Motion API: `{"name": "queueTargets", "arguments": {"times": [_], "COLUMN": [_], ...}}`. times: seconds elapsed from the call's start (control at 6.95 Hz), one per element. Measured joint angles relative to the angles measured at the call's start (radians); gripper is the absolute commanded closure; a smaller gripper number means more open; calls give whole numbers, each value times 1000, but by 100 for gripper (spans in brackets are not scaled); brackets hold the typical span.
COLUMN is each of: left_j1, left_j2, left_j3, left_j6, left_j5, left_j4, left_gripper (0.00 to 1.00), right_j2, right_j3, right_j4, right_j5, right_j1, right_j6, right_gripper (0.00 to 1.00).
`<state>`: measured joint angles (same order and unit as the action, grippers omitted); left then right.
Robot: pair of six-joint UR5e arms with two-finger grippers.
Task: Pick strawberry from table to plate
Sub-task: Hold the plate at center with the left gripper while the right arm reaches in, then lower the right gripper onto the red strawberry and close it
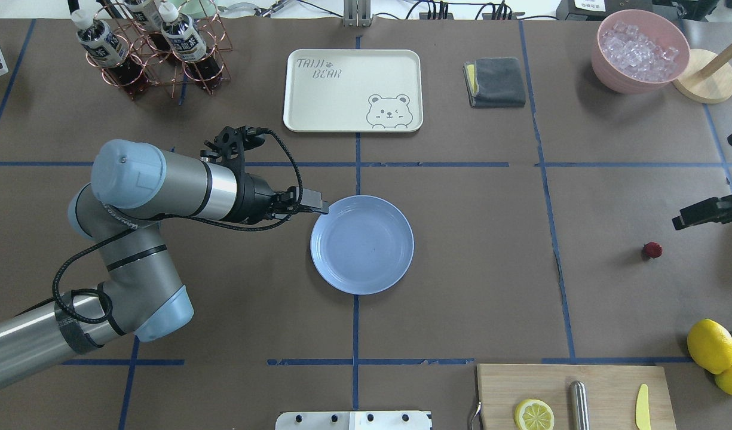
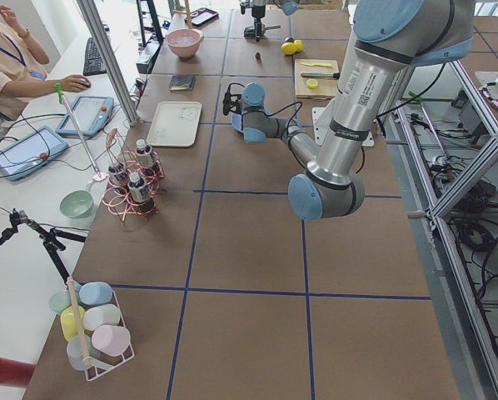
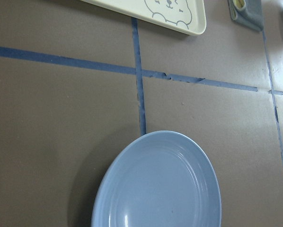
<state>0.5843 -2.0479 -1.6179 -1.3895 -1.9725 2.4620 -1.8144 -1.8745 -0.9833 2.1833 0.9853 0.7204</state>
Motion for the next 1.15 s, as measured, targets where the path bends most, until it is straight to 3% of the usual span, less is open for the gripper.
{"name": "queueTargets", "arguments": {"times": [0.14, 0.43, 0.72, 1.01, 1.15], "left_j1": [0, -1, -1, -1, -1], "left_j2": [0, 0, 0, 0, 0], "left_j3": [4, 10, 16, 18, 18], "left_j6": [1, 1, 1, 1, 1], "left_j5": [1, 1, 1, 1, 1], "left_j4": [0, 0, 1, 1, 2], "left_gripper": [6, 6, 6, 6, 6], "right_j2": [-11, 13, 27, 40, 40], "right_j3": [45, 92, 124, 157, 161], "right_j4": [107, 185, 195, 199, 198], "right_j5": [-41, -103, -118, -119, -119], "right_j1": [-42, -87, -117, -136, -138], "right_j6": [55, 145, 173, 177, 178], "right_gripper": [0, 1, 13, 33, 35]}}
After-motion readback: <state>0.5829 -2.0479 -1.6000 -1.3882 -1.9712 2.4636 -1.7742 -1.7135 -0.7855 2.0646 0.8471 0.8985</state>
